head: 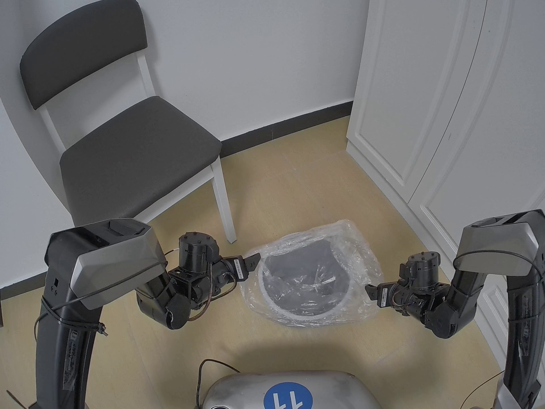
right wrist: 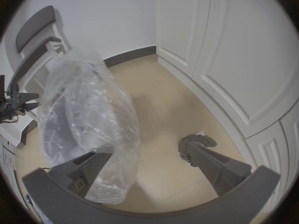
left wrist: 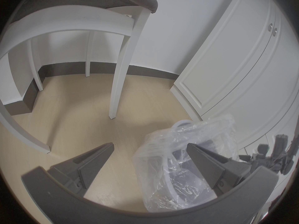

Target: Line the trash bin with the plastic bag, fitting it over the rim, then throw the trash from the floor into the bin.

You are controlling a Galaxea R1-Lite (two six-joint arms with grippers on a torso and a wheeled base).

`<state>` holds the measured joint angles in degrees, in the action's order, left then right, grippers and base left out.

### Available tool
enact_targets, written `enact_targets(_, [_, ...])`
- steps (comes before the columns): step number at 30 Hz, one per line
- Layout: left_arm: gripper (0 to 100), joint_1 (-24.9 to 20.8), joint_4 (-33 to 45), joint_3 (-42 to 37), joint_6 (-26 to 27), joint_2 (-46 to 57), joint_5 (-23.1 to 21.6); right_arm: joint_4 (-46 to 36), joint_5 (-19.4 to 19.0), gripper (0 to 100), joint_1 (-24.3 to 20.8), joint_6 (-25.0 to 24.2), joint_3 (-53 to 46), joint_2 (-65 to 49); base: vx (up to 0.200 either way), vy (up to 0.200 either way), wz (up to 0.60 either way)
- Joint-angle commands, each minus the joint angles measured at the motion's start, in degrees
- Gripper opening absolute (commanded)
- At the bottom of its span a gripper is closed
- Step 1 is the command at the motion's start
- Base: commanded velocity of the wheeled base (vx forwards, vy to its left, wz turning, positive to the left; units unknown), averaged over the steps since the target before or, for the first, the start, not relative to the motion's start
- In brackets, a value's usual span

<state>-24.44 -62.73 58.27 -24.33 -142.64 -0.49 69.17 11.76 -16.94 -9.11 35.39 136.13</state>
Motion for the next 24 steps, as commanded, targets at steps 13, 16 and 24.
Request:
enact_targets(13, [100,-4.39,-12.94,-12.39,9.74,1.49,-2.94,0.97,-1.39,100,-4.41,1.20,-5.15,-9.13,0.000,0.000,0.00])
enact_targets(16, [100,-4.83,-12.50,-11.86,11.24,0.44,-2.94,0.97,-1.22,100,-3.97,1.02,-3.66,-7.64,0.000,0.000,0.00])
enact_targets(24, [100,-6.58,0.86,-2.02,14.93,0.44,-2.24,0.62,-0.78,100,-1.42,-1.88,3.81,-2.45,0.000,0.000,0.00])
